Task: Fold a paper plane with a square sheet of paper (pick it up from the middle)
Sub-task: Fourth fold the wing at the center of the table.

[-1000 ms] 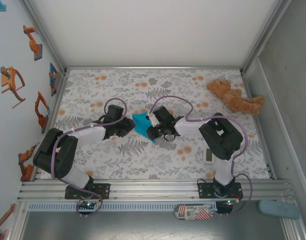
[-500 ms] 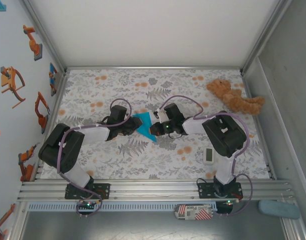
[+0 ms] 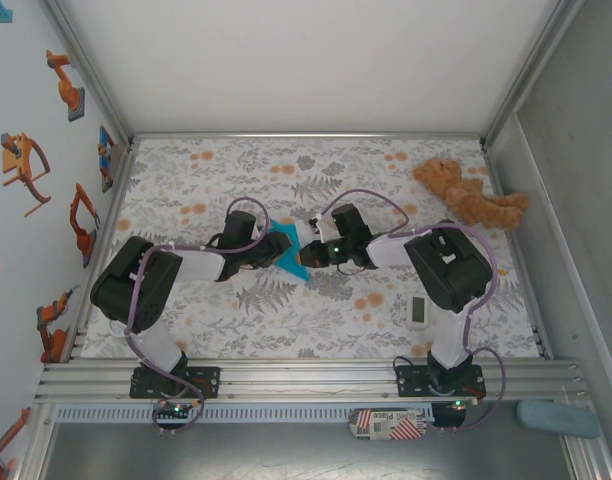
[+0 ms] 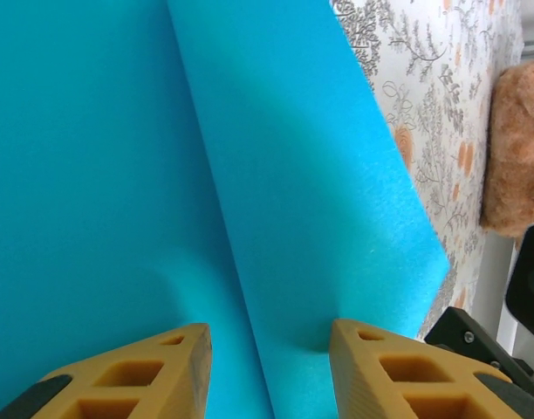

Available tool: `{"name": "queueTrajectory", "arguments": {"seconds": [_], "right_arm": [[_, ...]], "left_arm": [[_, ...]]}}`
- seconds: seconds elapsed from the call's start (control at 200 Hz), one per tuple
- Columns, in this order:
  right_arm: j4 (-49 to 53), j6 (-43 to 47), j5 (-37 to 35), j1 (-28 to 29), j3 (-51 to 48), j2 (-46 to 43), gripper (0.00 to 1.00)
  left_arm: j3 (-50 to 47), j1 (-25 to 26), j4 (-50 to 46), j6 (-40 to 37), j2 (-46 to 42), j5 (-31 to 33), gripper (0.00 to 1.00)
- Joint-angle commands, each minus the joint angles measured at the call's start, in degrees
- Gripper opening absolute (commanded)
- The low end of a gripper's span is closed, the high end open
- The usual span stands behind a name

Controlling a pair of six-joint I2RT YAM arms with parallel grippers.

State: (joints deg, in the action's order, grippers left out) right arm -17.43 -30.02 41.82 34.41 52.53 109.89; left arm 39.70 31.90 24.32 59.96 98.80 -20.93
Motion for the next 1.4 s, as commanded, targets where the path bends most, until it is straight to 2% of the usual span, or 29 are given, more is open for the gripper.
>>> {"name": "queueTrajectory", "arguments": {"seconds": [0.0,0.235,0.406,0.656,0.911,1.102,1.197,1.397], "right_arm": [[0.09,-0.04,1.17,-0.23,0.11,1.38,0.05],[1.04,-0.22,1.42,-0.22,0.6,2.16,0.05],[0.67,-0.95,1.75,-0.56,0.56,2.66,0.05],[0.25,-1.39,2.03,-0.84,0.38,2.85,0.05],[0.03,-1.73,2.07,-0.93,0.38,3.32,0.06],[0.12,-1.75,1.97,-1.02,0.35,3.41,0.07],[0.31,-1.7,1.81,-1.02,0.25,3.02,0.09],[1.16,-1.55,1.76,-1.1,-0.05,1.39,0.15]], "left_arm": [[-1.68,0.23,2.64,-1.48,-1.21,-1.04,0.42],[-3.66,0.27,4.25,-2.86,-3.26,-0.78,0.47],[-4.03,0.31,6.5,-2.92,-1.82,-1.31,0.49],[-2.93,0.44,4.22,-3.14,0.64,-1.31,0.5],[-0.43,0.71,-3.05,-3.8,1.04,0.5,0.5],[3.55,1.27,-15.44,-4.36,2.55,3.99,0.51],[6.02,1.66,-22.05,-4.03,3.15,6.45,0.51],[9.24,2.2,-28.7,-4.11,3.85,8.44,0.52]]}}
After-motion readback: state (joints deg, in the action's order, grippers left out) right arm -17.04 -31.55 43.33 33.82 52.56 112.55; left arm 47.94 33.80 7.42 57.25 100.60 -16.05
